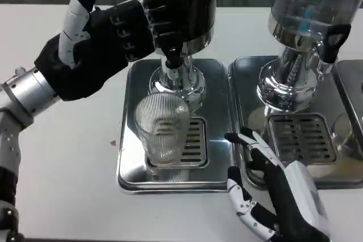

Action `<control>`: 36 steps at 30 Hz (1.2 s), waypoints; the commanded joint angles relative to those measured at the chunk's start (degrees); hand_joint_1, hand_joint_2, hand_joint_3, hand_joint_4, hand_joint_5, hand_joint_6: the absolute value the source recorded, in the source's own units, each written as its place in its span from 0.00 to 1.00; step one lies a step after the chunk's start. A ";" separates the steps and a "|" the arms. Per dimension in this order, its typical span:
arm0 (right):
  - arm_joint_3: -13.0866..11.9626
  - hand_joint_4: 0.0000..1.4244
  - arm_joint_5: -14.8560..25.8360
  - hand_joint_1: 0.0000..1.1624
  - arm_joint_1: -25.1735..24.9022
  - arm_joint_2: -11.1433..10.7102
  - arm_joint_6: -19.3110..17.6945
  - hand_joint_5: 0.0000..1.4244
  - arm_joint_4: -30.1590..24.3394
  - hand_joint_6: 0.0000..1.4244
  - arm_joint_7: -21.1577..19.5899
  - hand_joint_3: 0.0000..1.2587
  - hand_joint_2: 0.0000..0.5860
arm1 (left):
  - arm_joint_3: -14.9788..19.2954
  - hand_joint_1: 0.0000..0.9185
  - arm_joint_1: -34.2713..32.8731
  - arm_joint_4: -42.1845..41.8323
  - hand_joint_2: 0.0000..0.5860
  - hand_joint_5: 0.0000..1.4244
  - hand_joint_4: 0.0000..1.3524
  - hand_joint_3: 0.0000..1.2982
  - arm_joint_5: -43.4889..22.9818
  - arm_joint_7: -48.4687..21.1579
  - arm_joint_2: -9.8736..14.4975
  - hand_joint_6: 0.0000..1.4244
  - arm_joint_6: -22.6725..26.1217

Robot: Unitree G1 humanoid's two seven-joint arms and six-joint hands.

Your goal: Grasp the cup under the faucet to collect the drink, then remove the cup.

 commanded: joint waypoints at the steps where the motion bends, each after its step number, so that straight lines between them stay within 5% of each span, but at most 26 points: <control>1: 0.12 0.06 0.81 0.50 0.34 0.46 -0.44 0.08 0.33 0.21 -0.67 0.19 0.90 | -1.10 0.00 -1.34 0.31 0.14 0.14 0.14 0.21 1.56 -0.71 -0.31 0.11 -0.02; 36: -0.31 0.06 1.93 0.48 -0.50 -0.23 0.12 0.09 0.41 0.21 0.02 0.19 0.92 | -5.27 0.00 0.87 -1.44 0.15 0.14 0.13 0.21 7.34 -2.78 0.04 0.11 -14.06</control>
